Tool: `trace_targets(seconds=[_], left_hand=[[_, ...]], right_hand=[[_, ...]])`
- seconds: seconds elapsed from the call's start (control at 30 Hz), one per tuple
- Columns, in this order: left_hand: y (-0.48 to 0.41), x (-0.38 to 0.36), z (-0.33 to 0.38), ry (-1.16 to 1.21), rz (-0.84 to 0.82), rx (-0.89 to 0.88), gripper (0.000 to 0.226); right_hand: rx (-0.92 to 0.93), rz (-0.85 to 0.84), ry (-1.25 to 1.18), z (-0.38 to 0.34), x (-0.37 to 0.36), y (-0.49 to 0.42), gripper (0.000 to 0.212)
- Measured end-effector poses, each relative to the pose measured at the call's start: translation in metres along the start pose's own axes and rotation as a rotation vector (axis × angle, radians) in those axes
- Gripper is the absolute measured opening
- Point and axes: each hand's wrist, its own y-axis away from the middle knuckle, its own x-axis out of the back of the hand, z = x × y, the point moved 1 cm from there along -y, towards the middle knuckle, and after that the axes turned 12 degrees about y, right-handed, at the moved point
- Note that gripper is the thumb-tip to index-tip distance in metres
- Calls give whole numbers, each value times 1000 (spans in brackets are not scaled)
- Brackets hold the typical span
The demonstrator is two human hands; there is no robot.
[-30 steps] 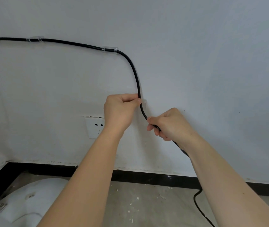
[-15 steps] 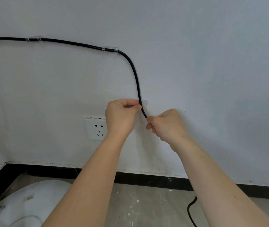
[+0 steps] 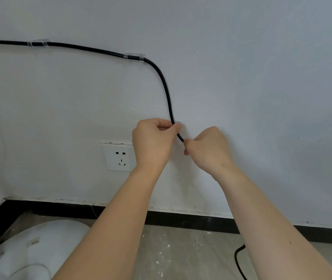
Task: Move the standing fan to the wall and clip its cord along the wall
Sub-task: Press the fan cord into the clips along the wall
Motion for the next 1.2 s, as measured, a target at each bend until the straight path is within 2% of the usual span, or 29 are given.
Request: trace_targets(seconds=[0.37, 0.5, 0.67, 0.83, 0.97, 1.2], left_hand=[[0, -3, 0, 5, 32, -19, 15], [1, -4, 0, 11, 33, -35, 16], [4, -6, -1, 7, 53, -71, 13], [7, -9, -1, 61, 70, -61, 8], [4, -8, -2, 68, 36, -48, 7], [-6, 6, -8, 125, -130, 21, 4]], right_hand=[[50, 58, 119, 2, 6, -7, 19], [79, 123, 196, 1, 5, -7, 39], [121, 180, 246, 2, 4, -8, 43], [80, 127, 143, 10, 1, -13, 45], [92, 56, 33, 15, -3, -15, 35], [17, -98, -249, 26, -13, -16, 35]])
